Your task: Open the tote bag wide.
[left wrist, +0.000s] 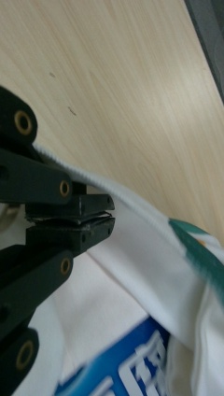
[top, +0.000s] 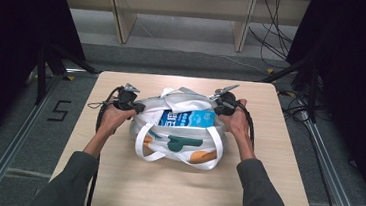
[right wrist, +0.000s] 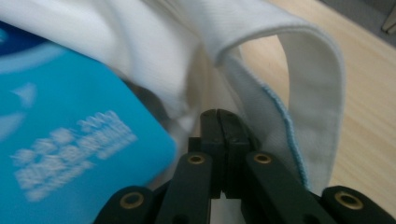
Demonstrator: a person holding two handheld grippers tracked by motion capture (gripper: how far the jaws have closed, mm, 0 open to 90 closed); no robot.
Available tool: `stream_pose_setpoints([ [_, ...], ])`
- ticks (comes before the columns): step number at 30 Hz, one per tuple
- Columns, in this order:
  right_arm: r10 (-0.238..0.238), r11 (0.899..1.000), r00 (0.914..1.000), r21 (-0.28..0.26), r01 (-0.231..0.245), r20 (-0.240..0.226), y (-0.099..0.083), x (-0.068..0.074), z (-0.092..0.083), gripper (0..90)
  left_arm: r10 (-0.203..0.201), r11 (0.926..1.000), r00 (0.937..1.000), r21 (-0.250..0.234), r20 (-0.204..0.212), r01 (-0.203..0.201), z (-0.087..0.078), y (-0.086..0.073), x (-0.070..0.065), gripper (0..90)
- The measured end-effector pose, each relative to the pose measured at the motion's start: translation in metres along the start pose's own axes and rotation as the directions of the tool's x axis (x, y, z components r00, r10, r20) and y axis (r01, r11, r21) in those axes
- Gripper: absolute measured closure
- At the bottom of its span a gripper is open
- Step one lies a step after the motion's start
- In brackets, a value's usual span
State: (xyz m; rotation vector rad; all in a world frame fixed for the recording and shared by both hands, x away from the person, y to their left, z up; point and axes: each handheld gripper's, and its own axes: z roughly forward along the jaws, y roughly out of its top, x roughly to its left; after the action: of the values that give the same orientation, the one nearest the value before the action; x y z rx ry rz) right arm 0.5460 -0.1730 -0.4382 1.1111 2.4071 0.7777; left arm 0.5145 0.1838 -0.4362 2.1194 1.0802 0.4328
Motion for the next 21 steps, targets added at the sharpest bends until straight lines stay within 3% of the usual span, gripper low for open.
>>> stream_pose_setpoints([
  [1,-0.025,0.999,0.9997,-0.047,0.025,0.008,0.003,0.002,-0.004,90.0,0.0,1.0,1.0,0.0,0.0,0.0,0.0,0.0,0.0,83.2],
  [2,-0.025,0.999,0.9997,-0.047,0.025,0.008,0.003,0.002,-0.004,90.0,0.006,0.9999,0.9999,-0.014,0.011,-0.006,-0.005,0.002,-0.004,83.2],
  [3,-0.058,0.996,0.9983,-0.065,0.059,0.004,0.01,0.008,-0.023,90.0,0.011,0.9992,0.9997,-0.039,0.02,-0.01,-0.008,0.003,-0.01,82.0],
  [4,-0.058,0.996,0.9983,-0.065,0.059,0.004,0.01,0.008,-0.023,90.0,0.015,0.9982,0.9993,-0.059,0.035,-0.013,-0.011,0.003,-0.018,82.0],
  [5,-0.046,0.993,0.9989,-0.109,0.045,-0.009,0.012,0.014,-0.03,90.0,0.035,0.9973,0.9978,-0.066,0.056,-0.031,-0.015,0.003,-0.025,81.4],
  [8,-0.089,0.987,0.9901,-0.143,0.073,-0.109,0.01,0.032,-0.051,90.0,0.068,0.9956,0.9877,-0.073,0.141,-0.058,-0.021,-0.001,-0.045,80.5],
  [10,-0.126,0.986,0.9802,-0.128,0.106,-0.153,0.001,0.046,-0.058,90.0,0.115,0.9934,0.9757,-0.029,0.187,-0.111,-0.02,-0.009,-0.057,80.2],
  [11,-0.18,0.979,0.9683,-0.131,0.158,-0.173,-0.005,0.05,-0.06,90.0,0.13,0.9915,0.9719,-0.018,0.196,-0.129,-0.021,-0.013,-0.061,80.4],
  [12,-0.189,0.979,0.9632,-0.108,0.171,-0.191,-0.013,0.056,-0.065,90.0,0.144,0.9895,0.9696,-0.014,0.198,-0.144,-0.023,-0.017,-0.063,81.0],
  [13,-0.199,0.979,0.9557,-0.09,0.184,-0.216,-0.021,0.06,-0.067,90.0,0.133,0.9911,0.9688,-0.015,0.209,-0.132,-0.024,-0.021,-0.063,81.3],
  [14,-0.183,0.983,0.9448,-0.04,0.179,-0.271,-0.038,0.066,-0.072,90.0,0.121,0.9926,0.9656,-0.016,0.23,-0.121,-0.026,-0.025,-0.06,81.8],
  [15,-0.195,0.98,0.9376,-0.027,0.195,-0.288,-0.044,0.068,-0.072,90.0,0.121,0.9926,0.9656,-0.016,0.23,-0.121,-0.026,-0.025,-0.06,82.2],
  [16,-0.195,0.98,0.9376,-0.027,0.195,-0.288,-0.044,0.068,-0.072,90.0,0.105,0.9945,0.9663,-0.02,0.235,-0.103,-0.025,-0.026,-0.061,82.2],
  [18,-0.184,0.981,0.9327,-0.001,0.194,-0.31,-0.054,0.073,-0.071,90.0,0.123,0.9923,0.9648,-0.018,0.232,-0.122,-0.025,-0.025,-0.062,82.4],
  [19,-0.209,0.976,0.926,-0.015,0.215,-0.314,-0.055,0.073,-0.07,90.0,0.123,0.9923,0.9682,-0.014,0.218,-0.123,-0.024,-0.024,-0.064,82.4],
  [20,-0.181,0.983,0.9387,-0.018,0.184,-0.294,-0.052,0.071,-0.073,90.0,0.14,0.99,0.9657,-0.01,0.219,-0.141,-0.025,-0.025,-0.067,82.8],
  [21,-0.184,0.983,0.9367,-0.038,0.181,-0.298,-0.05,0.07,-0.075,90.0,0.14,0.99,0.9657,-0.01,0.219,-0.141,-0.025,-0.025,-0.067,83.1],
])
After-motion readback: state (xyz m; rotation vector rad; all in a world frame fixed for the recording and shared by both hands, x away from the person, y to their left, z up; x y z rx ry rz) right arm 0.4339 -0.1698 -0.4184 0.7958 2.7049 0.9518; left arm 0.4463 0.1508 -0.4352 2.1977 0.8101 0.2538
